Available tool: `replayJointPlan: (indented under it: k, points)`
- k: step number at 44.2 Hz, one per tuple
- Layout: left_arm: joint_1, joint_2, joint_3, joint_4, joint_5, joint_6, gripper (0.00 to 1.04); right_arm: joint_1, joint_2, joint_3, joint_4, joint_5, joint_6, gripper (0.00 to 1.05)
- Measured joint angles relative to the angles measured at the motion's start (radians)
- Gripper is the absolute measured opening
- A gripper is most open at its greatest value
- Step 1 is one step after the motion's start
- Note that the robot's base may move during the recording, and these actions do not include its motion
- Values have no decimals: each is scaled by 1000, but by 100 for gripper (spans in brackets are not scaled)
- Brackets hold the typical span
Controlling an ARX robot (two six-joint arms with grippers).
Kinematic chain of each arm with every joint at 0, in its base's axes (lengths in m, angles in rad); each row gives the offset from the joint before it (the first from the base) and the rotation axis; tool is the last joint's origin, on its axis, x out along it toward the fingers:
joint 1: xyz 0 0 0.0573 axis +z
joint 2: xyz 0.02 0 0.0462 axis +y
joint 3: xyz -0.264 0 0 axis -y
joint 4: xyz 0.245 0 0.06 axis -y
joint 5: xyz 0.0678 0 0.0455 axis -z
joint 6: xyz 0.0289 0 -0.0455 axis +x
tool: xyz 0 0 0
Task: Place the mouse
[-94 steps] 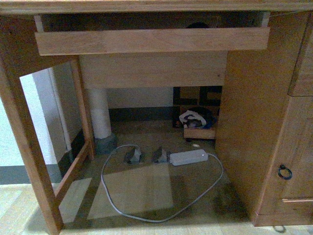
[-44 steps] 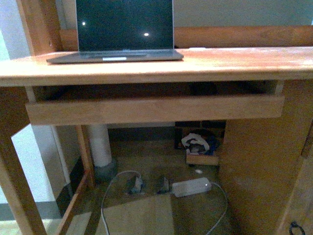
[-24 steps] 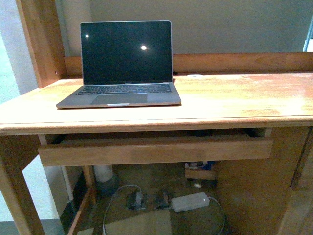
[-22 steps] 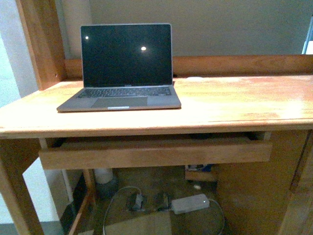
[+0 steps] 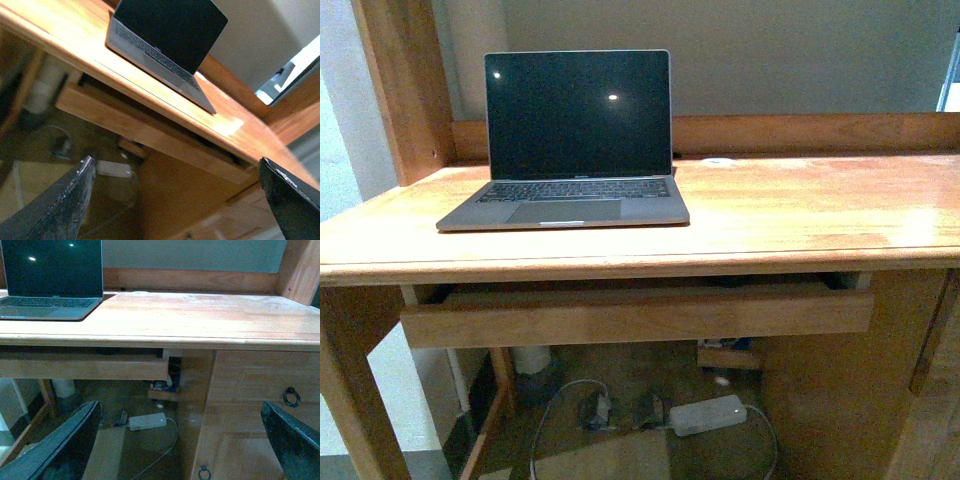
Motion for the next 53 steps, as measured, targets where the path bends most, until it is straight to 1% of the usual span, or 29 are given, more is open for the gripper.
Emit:
replayJointPlan:
  k: [4,7,9,11,13,20,22,25,28,30,34,36,45,53]
  points:
    - [-27,408,107,304,-2,-274,98,0,0,0,0,0,0,98]
    - [-40,668,203,460,-6,-427,98,0,0,0,0,0,0,98]
    - [-40,829,270,528,-4,-500,98,0,0,0,0,0,0,98]
    - [-40,926,309,530,-7,-531,98,0,0,0,0,0,0,98]
    - [-40,968,298,520,-11,-556,98,0,0,0,0,0,0,98]
    - [-40,955,296,525,-13,-570,98,0,0,0,0,0,0,98]
    - [-48,999,326,565,-14,-572,98,0,0,0,0,0,0,98]
    - [-61,1107,427,612,-11,-597,98,0,0,0,0,0,0,98]
    - [-73,1180,477,607,-19,-622,98,0,0,0,0,0,0,98]
    - [-77,1229,530,578,-24,-636,98,0,0,0,0,0,0,98]
    - [-76,1337,628,593,-39,-661,98,0,0,0,0,0,0,98]
    - [-72,1366,668,558,-47,-668,98,0,0,0,0,0,0,98]
    - [-71,1375,669,547,-48,-676,98,0,0,0,0,0,0,98]
    - [-71,1472,777,521,-44,-676,98,0,0,0,0,0,0,98]
